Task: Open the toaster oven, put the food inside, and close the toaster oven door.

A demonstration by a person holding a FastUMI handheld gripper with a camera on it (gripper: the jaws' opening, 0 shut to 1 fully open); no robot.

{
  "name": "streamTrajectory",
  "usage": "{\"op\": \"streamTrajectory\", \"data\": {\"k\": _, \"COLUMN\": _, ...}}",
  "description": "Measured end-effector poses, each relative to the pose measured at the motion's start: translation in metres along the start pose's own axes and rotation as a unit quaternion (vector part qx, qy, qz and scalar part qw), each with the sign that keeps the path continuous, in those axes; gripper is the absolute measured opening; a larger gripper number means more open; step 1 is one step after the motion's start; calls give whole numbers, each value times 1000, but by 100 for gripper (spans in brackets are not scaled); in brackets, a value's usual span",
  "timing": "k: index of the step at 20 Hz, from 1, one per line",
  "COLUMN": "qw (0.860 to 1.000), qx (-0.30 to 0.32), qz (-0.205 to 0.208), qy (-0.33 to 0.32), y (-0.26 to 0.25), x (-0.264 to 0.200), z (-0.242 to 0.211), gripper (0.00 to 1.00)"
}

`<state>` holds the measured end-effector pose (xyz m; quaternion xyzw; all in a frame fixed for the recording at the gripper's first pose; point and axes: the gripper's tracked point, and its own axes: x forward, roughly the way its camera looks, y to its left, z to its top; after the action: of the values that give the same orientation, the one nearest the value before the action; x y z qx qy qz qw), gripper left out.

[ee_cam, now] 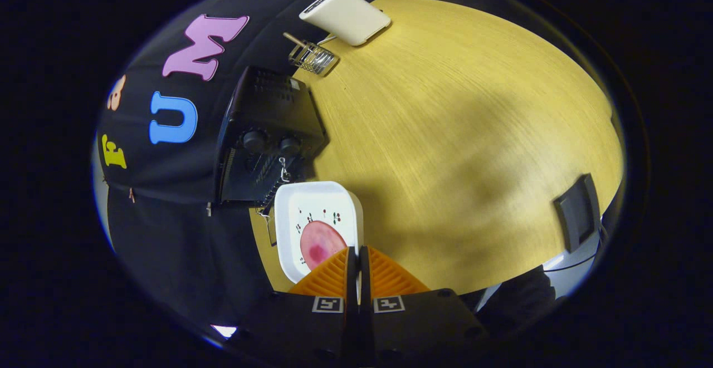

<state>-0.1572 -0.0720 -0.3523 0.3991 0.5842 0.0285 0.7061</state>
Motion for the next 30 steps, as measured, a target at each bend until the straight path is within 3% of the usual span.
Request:
{"op": "streamTrajectory", "data": {"k": 6, "qw": 1000, "qx": 26, "qz": 9, "qy": -13, "y": 71, "x": 44, "z": -31, "gripper": 5}}
{"op": "streamTrajectory", "data": {"k": 14, "qw": 989, "qx": 121, "qz": -9, "qy": -85, "y": 142, "x": 123, "z": -16, "gripper": 5}}
{"op": "streamTrajectory", "data": {"k": 17, "qw": 975, "qx": 188, "qz": -16, "qy": -119, "y": 159, "x": 148, "z": -8, "gripper": 5}}
{"op": "streamTrajectory", "data": {"k": 20, "qw": 952, "qx": 268, "qz": -22, "qy": -149, "y": 172, "x": 172, "z": -4, "gripper": 5}}
{"op": "streamTrajectory", "data": {"k": 30, "qw": 896, "qx": 370, "qz": -45, "qy": -244, "y": 202, "x": 211, "z": 27, "gripper": 5}}
